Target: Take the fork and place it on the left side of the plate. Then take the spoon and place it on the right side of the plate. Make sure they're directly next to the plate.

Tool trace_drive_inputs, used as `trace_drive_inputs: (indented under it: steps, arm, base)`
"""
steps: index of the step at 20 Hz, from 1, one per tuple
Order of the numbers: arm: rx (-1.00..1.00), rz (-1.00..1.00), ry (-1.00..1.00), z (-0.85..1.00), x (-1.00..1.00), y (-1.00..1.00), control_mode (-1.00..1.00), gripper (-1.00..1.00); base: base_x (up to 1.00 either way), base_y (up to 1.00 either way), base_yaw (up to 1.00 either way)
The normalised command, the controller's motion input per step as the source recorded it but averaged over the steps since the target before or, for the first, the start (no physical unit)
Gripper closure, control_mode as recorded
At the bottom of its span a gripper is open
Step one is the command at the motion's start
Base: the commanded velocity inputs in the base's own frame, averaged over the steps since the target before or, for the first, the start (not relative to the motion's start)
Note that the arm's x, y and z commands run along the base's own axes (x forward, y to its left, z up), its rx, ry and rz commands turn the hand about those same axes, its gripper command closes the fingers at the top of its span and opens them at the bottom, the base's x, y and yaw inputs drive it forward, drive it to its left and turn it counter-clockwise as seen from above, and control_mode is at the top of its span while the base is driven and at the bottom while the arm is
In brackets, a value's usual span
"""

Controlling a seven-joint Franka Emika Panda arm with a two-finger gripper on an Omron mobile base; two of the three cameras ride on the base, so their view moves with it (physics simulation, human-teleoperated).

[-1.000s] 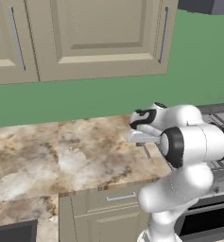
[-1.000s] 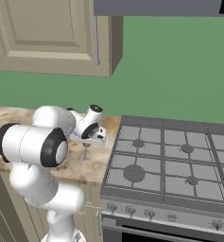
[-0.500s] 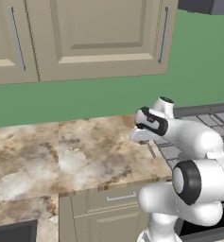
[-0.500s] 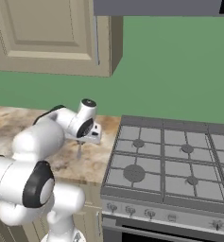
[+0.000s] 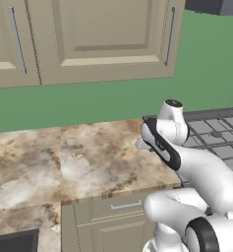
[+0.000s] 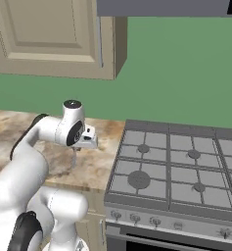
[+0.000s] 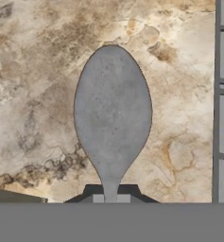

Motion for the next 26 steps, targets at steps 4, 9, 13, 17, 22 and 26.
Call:
trace_drive_inputs:
  steps: [4,9,13,17,22,26]
  arm:
    - [-0.08,0.0,0.0,0.3,-0.44,0.01,-1.0,1.0]
    - [0.0,0.0,0.0,0.12,-0.29,0.0,-1.0,1.0]
    - [0.0,0.0,0.0,0.0,0.0,0.0,-1.0,1.0]
    - [0.0,0.0,0.0,0.0,0.0,0.0,-1.0,1.0]
    - [0.0,0.0,0.0,0.0,0.0,0.0,-1.0,1.0]
    - [0.0,0.0,0.0,0.0,0.0,0.0,1.0,1.0]
  base:
    - [0.0,0.0,0.0]
    - [0.0,0.0,0.0]
    - [0.0,0.0,0.0]
    - [0.0,0.0,0.0]
    - [0.0,0.0,0.0]
    - [0.0,0.0,0.0]
